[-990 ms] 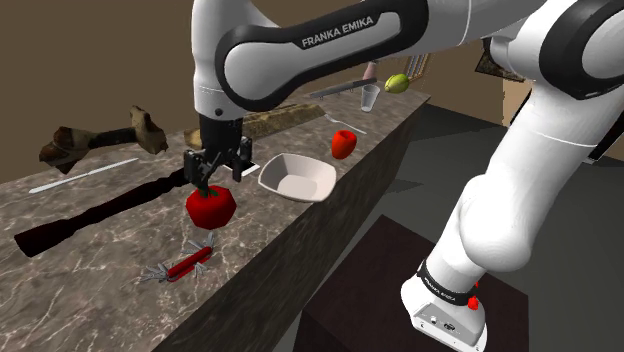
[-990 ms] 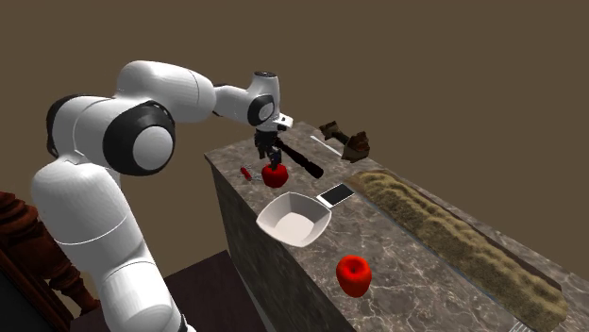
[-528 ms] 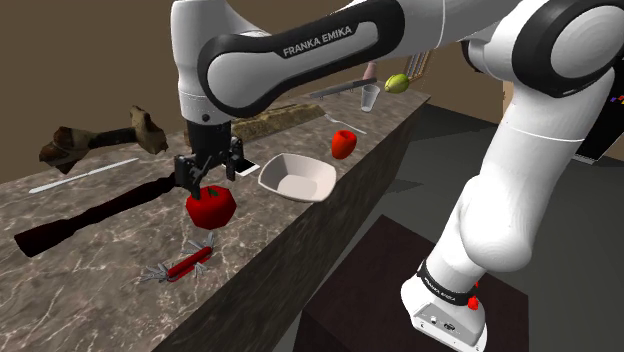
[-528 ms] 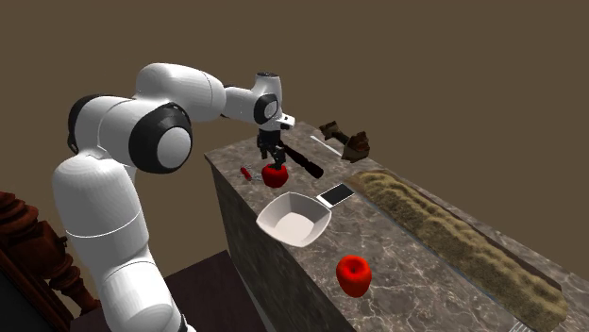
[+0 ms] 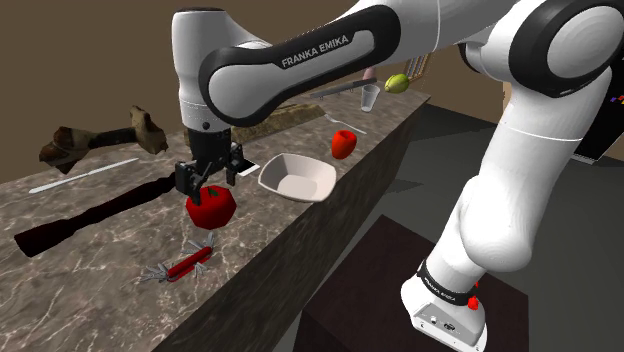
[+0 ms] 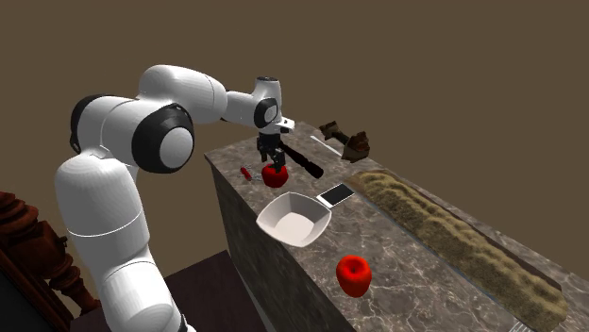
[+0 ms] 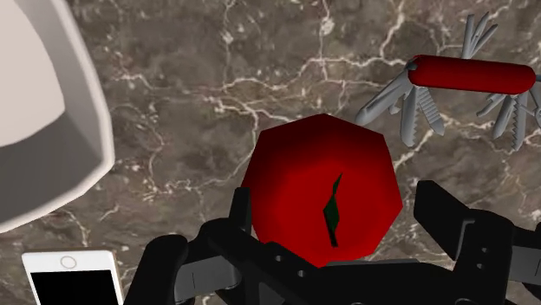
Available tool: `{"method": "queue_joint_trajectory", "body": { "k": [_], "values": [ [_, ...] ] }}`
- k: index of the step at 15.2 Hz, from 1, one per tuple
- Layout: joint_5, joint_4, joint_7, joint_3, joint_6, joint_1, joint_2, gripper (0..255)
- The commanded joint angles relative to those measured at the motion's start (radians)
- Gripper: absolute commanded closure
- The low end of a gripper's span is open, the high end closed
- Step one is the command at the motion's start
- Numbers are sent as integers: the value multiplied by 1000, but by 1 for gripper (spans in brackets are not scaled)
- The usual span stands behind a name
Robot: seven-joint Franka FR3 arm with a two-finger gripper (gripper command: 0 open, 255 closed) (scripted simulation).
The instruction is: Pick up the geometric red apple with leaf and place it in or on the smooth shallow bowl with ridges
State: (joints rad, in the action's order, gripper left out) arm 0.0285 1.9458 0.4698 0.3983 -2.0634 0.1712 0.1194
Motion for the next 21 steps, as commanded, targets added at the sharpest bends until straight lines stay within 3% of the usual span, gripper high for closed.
{"method": "queue_joint_trajectory", "body": {
  "k": [1, 2, 11, 21],
  "values": [
    [0, 0, 0, 0, 0, 0, 0, 0],
    [0, 0, 0, 0, 0, 0, 0, 255],
    [0, 0, 0, 0, 0, 0, 0, 255],
    [-17, -93, -10, 1, 127, -3, -37, 255]
  ]
}}
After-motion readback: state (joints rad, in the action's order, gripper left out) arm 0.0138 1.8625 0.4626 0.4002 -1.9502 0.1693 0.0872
